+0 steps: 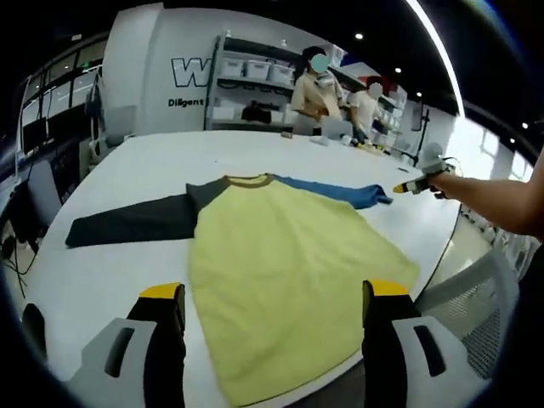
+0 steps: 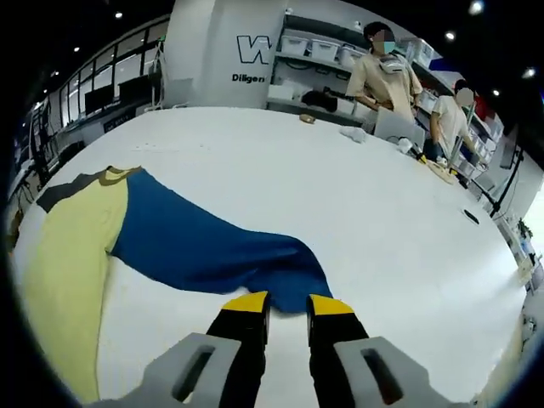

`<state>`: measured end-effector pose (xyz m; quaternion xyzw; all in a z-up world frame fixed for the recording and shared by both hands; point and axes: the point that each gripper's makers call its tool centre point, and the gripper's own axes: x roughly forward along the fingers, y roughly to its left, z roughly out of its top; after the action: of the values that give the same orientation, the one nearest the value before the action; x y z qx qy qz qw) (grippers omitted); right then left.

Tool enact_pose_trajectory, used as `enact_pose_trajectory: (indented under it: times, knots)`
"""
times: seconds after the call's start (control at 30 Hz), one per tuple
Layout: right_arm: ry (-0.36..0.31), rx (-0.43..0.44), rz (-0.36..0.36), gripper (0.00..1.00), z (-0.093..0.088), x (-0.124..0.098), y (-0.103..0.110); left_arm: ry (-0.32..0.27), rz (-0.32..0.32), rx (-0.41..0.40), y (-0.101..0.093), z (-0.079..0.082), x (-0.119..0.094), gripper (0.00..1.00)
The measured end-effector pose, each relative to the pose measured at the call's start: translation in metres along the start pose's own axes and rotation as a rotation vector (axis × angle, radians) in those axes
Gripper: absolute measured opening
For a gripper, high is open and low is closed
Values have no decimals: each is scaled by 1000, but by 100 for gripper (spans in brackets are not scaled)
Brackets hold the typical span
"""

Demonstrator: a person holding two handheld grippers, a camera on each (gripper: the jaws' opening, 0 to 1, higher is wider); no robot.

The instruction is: Fold the garment on the visible template until the final outline fits inside the template.

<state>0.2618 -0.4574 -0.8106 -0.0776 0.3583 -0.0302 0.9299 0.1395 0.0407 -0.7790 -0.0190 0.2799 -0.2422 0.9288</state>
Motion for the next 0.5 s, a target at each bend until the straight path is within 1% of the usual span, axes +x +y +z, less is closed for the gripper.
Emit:
enact_pose_trajectory:
  times: [0.13, 0.2, 0.23, 0.33, 0.4, 0.47, 0.5]
  knots:
    - [2, 50, -49, 14, -4, 15, -22, 12, 5, 1, 0, -3, 0, 81]
    - [4, 45, -63, 15, -6, 20, -27, 21, 5, 3, 0, -4, 0, 80]
    - [14, 54, -72, 15, -10, 23, -31, 26, 6, 1, 0, -6, 1, 80]
    - [34, 78, -77, 15, -18, 28, -34, 35, 9, 3, 1, -8, 1, 79]
    - [31, 87, -82, 16, -19, 29, -37, 45, 11, 3, 1, -10, 1, 79]
    - [28, 121, -69, 16, -20, 31, -35, 55, 9, 1, 1, -12, 2, 78]
    - [32, 124, -68, 17, -21, 31, -35, 57, 9, 1, 1, -12, 2, 78]
